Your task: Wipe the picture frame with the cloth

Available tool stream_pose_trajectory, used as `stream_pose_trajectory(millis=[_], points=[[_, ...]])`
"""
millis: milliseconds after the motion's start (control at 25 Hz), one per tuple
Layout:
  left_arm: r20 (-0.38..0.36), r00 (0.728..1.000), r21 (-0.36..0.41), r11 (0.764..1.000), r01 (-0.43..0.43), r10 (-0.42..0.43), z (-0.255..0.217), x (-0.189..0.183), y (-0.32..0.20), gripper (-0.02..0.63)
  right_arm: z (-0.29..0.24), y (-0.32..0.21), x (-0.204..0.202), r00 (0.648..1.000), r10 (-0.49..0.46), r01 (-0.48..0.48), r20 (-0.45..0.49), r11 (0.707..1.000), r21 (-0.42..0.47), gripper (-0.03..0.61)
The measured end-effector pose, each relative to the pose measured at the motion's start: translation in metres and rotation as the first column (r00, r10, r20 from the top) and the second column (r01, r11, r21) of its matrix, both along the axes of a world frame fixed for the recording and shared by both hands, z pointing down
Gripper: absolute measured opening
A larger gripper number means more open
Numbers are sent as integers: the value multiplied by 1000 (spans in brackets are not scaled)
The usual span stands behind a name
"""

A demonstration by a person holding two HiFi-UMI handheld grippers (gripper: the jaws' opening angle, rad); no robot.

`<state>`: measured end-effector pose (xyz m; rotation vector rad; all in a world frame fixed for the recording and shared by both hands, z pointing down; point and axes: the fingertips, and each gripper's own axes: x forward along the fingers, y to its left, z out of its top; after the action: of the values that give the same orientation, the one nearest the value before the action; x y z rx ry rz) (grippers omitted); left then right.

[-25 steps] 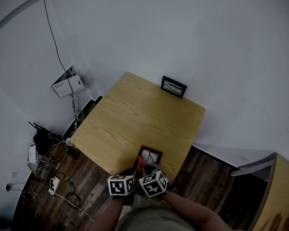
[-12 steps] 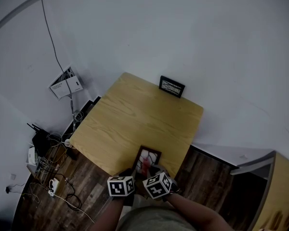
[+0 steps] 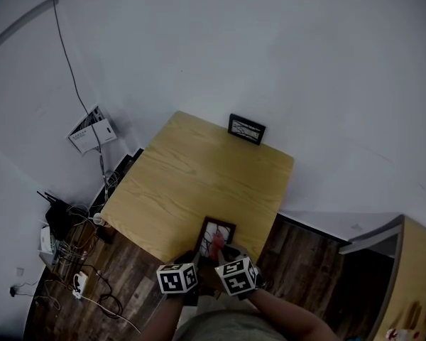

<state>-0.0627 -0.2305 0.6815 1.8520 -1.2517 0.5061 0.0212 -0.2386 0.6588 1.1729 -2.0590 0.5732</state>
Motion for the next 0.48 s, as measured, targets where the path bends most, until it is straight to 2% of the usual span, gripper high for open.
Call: stream_pose_trajectory(millis=[200, 360, 480], points=[[-78, 997, 35, 999, -16, 19, -6, 3, 1, 100, -18, 5, 9, 991, 98, -103, 87, 994, 48, 17], [-41, 998, 134, 990, -42, 47, -38, -4, 2, 100, -41, 18, 12, 984, 131, -142, 121, 986, 91, 17], [-57, 995, 217, 974, -68, 82, -65, -5, 13, 84, -61, 32, 10, 976, 160, -179, 150, 976, 124, 17]])
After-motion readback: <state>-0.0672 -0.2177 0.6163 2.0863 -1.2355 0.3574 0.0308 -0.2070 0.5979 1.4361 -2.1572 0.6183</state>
